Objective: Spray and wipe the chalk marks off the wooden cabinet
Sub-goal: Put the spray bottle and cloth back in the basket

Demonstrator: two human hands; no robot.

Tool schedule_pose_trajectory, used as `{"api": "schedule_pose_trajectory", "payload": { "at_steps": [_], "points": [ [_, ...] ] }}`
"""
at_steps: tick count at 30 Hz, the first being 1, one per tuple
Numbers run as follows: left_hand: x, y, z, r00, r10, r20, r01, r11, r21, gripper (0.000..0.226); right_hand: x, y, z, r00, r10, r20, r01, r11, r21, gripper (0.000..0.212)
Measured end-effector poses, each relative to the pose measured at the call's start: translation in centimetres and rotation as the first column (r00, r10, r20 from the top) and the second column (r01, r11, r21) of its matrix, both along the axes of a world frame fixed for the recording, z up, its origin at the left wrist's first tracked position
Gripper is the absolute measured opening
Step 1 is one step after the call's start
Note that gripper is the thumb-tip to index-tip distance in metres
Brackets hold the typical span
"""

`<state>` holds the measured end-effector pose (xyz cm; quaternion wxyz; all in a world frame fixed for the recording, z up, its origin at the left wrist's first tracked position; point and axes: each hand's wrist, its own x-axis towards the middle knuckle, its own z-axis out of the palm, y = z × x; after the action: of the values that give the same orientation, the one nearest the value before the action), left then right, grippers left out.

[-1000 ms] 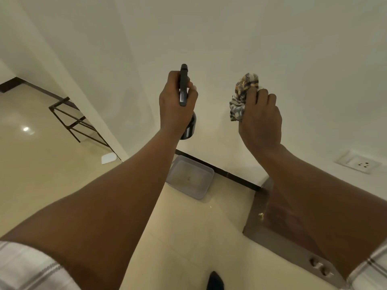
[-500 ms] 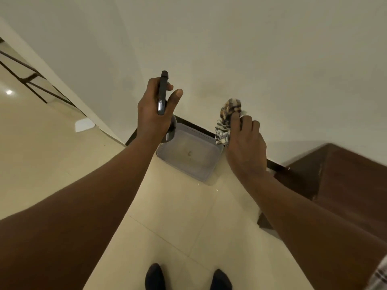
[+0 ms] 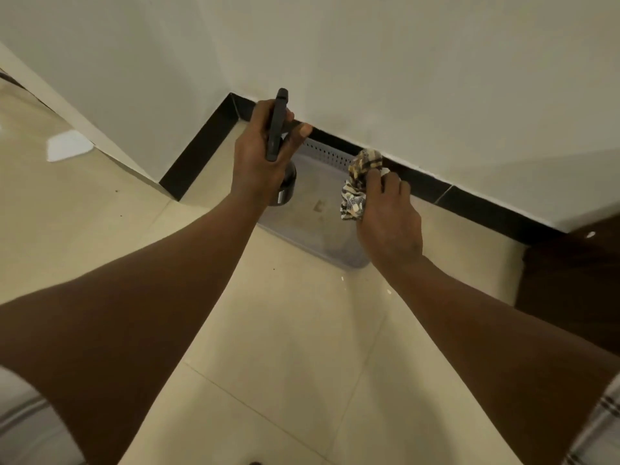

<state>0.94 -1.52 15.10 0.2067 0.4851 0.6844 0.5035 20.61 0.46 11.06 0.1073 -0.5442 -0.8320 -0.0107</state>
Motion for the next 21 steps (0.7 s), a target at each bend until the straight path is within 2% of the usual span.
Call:
{"api": "schedule_pose_trajectory", "payload": {
  "at_steps": [7, 10, 16, 21],
  "points": [
    [-1.3, 1.5, -9.2, 0.999, 0.024, -0.034, -0.025, 1.0, -0.01, 0.044, -2.6, 1.3, -9.5, 0.998, 0.038, 0.043, -0.034, 0.996, -0.087, 0.049],
    [-1.5, 1.9, -12.0, 0.997, 0.026, -0.074, -0.027, 0.999, -0.018, 0.047, -2.8, 1.9, -12.5, 0.995, 0.053, 0.09, -0.049, 0.998, -0.048, 0.043],
    [-1.9, 3.0, -16.0, 0.997, 0.021, -0.078, -0.025, 0.998, -0.051, 0.057, -2.8, 3.6, -15.3, 0.994, 0.046, 0.104, -0.044, 0.999, -0.024, 0.04],
    [-1.8, 4.2, -17.9, 0.996, 0.017, -0.091, -0.022, 0.999, -0.047, 0.053, -3.3, 4.4, -17.0, 0.995, 0.058, 0.085, -0.054, 0.997, -0.054, 0.041]
  ]
}}
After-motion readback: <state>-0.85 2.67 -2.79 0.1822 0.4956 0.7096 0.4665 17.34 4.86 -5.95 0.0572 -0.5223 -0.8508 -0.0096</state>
